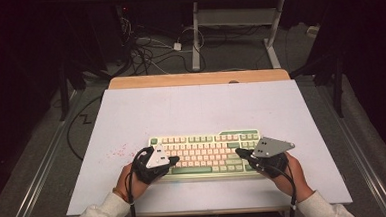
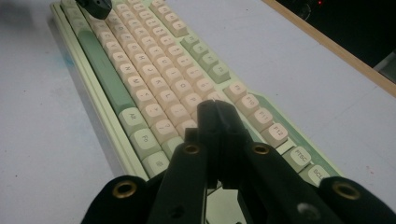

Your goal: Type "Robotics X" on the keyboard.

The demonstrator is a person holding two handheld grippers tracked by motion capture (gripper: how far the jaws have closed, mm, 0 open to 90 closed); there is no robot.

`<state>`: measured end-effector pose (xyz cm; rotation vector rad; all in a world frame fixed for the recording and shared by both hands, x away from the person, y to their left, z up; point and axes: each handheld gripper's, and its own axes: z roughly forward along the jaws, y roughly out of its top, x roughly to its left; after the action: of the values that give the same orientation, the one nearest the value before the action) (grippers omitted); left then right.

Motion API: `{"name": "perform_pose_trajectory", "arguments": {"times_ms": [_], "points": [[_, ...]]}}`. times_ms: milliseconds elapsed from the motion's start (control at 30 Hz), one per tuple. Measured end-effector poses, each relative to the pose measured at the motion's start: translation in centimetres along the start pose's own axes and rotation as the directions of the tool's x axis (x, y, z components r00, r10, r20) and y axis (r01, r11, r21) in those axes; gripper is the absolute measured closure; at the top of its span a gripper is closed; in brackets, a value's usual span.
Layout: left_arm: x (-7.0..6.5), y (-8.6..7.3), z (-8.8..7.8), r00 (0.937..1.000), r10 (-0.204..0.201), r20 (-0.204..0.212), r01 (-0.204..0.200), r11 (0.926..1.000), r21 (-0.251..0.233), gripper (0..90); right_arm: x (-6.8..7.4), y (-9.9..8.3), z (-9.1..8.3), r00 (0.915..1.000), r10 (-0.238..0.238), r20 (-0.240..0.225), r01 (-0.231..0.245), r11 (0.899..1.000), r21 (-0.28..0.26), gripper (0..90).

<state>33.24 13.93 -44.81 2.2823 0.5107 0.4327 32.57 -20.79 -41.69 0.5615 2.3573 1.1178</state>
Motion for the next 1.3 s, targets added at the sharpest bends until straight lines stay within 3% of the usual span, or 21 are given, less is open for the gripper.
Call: {"name": "perform_pose_trajectory", "arguments": {"times_ms": [333,1300], "points": [[-0.2,0.3,0.8,0.9997,0.012,0.020,-0.013,0.9997,0.020,87.7,0.0,0.0,0.1,1.0000,-0.004,-0.003,0.004,1.000,0.005,89.8],[0.0,0.1,1.4,0.9997,0.013,0.020,-0.014,0.9990,0.043,87.7,0.0,0.0,0.2,1.0000,-0.005,-0.006,0.005,1.000,0.011,89.8]]}}
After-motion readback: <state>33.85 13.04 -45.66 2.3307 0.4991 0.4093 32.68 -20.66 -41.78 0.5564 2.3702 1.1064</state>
